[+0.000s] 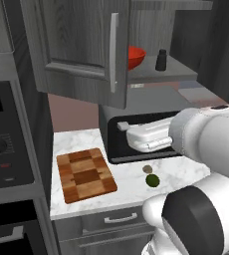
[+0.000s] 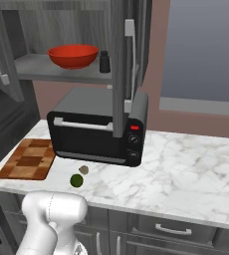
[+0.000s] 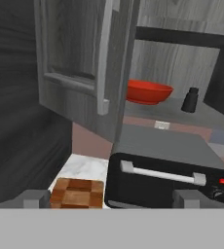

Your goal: Open the cabinet. Place the bowl and condiment on the counter. Then place the lime and garlic on the cutting board.

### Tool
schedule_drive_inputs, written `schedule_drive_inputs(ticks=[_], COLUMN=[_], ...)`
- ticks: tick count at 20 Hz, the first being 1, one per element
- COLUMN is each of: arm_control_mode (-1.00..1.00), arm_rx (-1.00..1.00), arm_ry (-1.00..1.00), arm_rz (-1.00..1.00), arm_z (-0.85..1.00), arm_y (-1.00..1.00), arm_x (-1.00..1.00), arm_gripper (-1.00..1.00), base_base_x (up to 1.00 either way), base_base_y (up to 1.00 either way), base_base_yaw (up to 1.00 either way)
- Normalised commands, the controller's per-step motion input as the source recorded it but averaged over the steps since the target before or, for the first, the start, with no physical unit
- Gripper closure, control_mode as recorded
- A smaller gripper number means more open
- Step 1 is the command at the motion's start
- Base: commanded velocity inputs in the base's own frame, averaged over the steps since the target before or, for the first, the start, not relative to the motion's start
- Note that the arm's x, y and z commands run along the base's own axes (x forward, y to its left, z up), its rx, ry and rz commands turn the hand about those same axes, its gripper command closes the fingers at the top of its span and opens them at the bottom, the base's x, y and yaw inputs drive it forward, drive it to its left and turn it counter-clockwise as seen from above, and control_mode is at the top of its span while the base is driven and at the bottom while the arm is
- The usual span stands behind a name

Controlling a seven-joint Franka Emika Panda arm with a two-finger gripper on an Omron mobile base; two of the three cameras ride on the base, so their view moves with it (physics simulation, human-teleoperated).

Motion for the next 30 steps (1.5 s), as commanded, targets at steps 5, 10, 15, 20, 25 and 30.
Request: schedule_drive_inputs(ticks=[5,10,15,20,25,30], arm_control_mode=[-1.00,-1.00,-1.00,-1.00,-1.00,-1.00], arm_rx=[0.02,0.06,0.09,0.14,0.15,0.11], arm_ry=[0.09,0.03,0.00,-0.01,0.00,-0.01], arm_rz=[0.00,0.00,0.00,0.00,0.02,0.01], arm_z=[0.00,0.00,0.00,0.00,0.00,0.00], arm_y=[-0.37,-0.43,-0.52,-0.41,-0.27,-0.18], arm_x=[0.03,0.03,0.00,0.16,0.37,0.44], arm_gripper=[-1.00,-1.00,-1.00,-1.00,-1.00,-1.00], base_base_x=[0.00,0.00,0.00,0.00,0.00,0.00], base_base_y=[0.00,0.00,0.00,0.00,0.00,0.00], base_base_yaw=[0.00,0.00,0.00,0.00,0.00,0.00])
